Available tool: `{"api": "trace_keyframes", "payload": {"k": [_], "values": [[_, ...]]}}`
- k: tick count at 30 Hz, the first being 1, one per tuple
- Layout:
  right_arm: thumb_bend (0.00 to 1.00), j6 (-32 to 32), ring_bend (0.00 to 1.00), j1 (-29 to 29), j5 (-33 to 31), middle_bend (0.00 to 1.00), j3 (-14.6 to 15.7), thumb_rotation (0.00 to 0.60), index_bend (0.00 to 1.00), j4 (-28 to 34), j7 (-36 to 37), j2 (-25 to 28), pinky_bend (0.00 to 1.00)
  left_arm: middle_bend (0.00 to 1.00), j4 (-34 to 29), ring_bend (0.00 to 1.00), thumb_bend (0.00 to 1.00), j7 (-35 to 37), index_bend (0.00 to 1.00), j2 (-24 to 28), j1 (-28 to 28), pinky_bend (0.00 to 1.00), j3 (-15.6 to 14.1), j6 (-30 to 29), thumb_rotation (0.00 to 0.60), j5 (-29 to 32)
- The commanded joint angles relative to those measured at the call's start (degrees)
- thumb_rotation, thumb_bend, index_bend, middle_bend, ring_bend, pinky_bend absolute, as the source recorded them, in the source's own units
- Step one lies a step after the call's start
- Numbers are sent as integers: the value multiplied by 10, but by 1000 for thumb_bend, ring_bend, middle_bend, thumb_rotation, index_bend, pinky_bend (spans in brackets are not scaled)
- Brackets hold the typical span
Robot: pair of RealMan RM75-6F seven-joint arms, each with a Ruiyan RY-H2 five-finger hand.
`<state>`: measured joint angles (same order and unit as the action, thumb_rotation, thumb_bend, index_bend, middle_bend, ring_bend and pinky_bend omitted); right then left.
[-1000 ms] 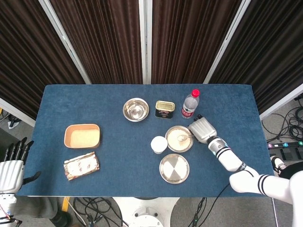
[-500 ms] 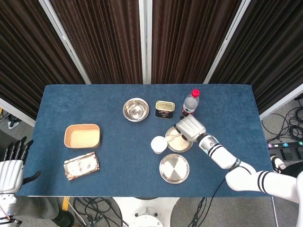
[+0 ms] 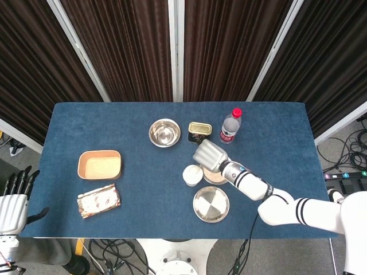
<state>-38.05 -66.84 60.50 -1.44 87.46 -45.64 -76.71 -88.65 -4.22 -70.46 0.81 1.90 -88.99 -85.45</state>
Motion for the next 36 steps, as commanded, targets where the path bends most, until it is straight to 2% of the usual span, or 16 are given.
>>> {"api": "trace_keyframes", "payload": {"k": [1, 5, 14, 16, 31, 36], "values": [[341, -18, 283, -32, -15, 590, 27, 600, 643, 19, -91, 4, 161, 69, 2, 8, 98, 3, 153, -1, -1, 13, 0, 0, 600, 2], [341, -47, 282, -43, 4, 590, 46, 600, 644, 36, -163, 7, 137, 68, 6, 8, 98, 5, 153, -3, -2, 13, 1, 0, 600, 3], [348, -104, 282, -52, 106, 591, 92, 600, 643, 58, -339, 1, 30, 69, 12, 8, 98, 12, 153, -7, -2, 13, 1, -1, 600, 2], [349, -105, 282, -54, 105, 594, 91, 600, 643, 58, -364, -1, 0, 68, 14, 8, 98, 15, 153, -8, -3, 13, 1, -1, 600, 2], [348, -153, 282, -25, 68, 602, 88, 600, 657, 71, -474, -33, 0, 68, 26, 8, 98, 26, 153, -16, -6, 13, -1, -6, 600, -1], [348, -179, 283, -5, 70, 602, 79, 600, 657, 73, -450, -38, 0, 68, 28, 8, 98, 26, 153, -17, -7, 13, -2, -6, 600, -3]]}}
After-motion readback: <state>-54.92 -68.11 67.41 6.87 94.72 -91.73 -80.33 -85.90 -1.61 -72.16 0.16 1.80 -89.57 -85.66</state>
